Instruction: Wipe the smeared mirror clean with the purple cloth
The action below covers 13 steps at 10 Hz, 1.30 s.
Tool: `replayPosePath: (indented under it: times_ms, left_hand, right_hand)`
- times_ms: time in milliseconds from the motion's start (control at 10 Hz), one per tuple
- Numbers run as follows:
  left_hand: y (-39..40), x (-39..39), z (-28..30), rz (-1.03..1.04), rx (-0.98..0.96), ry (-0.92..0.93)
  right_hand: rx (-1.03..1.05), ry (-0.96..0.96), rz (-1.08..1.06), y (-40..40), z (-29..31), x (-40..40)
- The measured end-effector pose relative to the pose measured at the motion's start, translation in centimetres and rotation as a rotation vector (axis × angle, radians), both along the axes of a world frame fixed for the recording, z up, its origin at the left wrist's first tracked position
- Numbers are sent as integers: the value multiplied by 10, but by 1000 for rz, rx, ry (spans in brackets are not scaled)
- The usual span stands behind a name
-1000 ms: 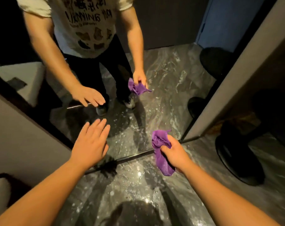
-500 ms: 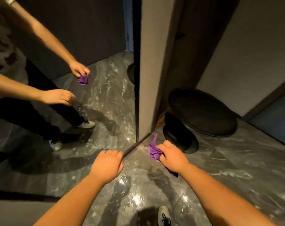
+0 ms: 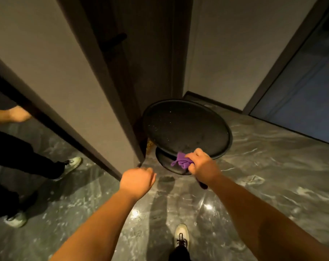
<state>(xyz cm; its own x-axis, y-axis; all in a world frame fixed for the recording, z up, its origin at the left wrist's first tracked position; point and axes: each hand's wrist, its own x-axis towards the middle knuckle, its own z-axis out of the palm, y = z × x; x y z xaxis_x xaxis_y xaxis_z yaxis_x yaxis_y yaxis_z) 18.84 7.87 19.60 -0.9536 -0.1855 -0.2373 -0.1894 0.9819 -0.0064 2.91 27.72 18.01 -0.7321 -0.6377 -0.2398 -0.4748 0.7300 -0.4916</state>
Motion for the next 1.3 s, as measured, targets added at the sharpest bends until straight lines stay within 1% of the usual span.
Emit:
replayPosePath:
  times_ms: [100, 200, 300, 400, 500, 600, 700, 800, 900, 1000, 1100, 1200, 1300]
  left_hand:
    - [1, -53, -18, 18, 5, -59]
    - [-5, -99, -46, 5, -5, -161]
    - [-14, -144, -83, -6, -3, -199]
    - [-21, -187, -129, -21, -21, -165]
    - [-24, -218, -167, -7, -5, -164]
    - [-25, -232, -198, -10, 17, -187]
    - [-28, -229, -216, -31, 24, -210]
    - [-32, -223, -224, -50, 15, -195]
    - [-36, -222, -229, -45, 26, -166]
    - [-36, -223, -224, -45, 57, -207]
    - [-37, -230, -207, -41, 74, -286]
    - [-35, -228, -174, -55, 87, -310]
    - [-29, -206, -142, -98, 71, -296]
  right_hand:
    - [31, -16, 0, 1, -26, -53]
    - [110, 20, 85, -5, -60, -98]
    - [137, 99, 163, -12, -99, -125]
    - [166, 201, 163, -20, -144, -143]
    - [214, 174, 180, -25, -186, -145]
    - [239, 222, 178, -21, -212, -137]
    - [216, 267, 200, -16, -221, -134]
    - [200, 278, 200, -15, -222, -137]
    - [238, 268, 187, -17, -221, -137]
    - [274, 272, 177, -17, -217, -136]
    - [321, 248, 143, -19, -202, -132]
    - [345, 224, 102, -15, -173, -126]
    - [296, 162, 62, -2, -148, -100]
